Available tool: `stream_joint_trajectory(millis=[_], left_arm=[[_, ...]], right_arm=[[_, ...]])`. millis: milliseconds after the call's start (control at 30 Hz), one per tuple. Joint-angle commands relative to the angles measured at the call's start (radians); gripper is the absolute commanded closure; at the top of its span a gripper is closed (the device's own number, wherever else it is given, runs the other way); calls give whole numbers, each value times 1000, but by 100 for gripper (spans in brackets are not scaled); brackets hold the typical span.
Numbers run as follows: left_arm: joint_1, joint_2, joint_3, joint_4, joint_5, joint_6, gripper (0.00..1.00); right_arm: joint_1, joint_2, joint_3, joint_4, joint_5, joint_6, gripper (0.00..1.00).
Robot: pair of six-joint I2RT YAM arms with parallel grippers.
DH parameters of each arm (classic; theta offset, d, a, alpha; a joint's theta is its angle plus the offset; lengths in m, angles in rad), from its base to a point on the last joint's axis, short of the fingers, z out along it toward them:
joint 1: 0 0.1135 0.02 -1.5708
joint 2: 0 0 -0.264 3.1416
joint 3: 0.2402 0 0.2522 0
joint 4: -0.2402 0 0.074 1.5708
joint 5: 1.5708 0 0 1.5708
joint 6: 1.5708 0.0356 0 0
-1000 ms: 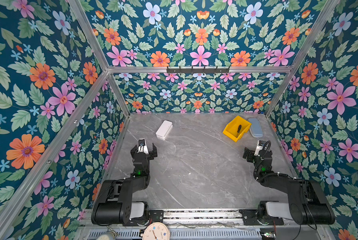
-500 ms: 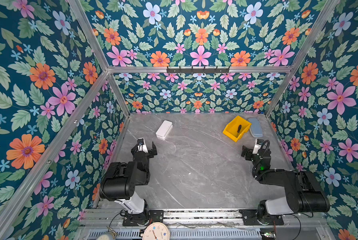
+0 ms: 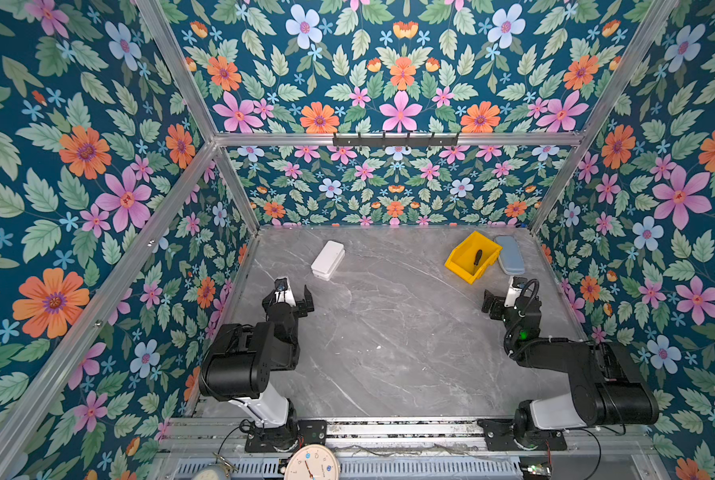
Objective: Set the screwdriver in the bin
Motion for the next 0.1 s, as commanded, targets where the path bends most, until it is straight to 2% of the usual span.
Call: stream_joint_trajectory(millis=[0,67], left_arm=[[-1,2,8,-1,1,2,0],[-3,2,8,-1,-3,2,0]], right_arm=[[0,1,3,5,-4,-7,1],[1,0,3,5,-4,-6,1]])
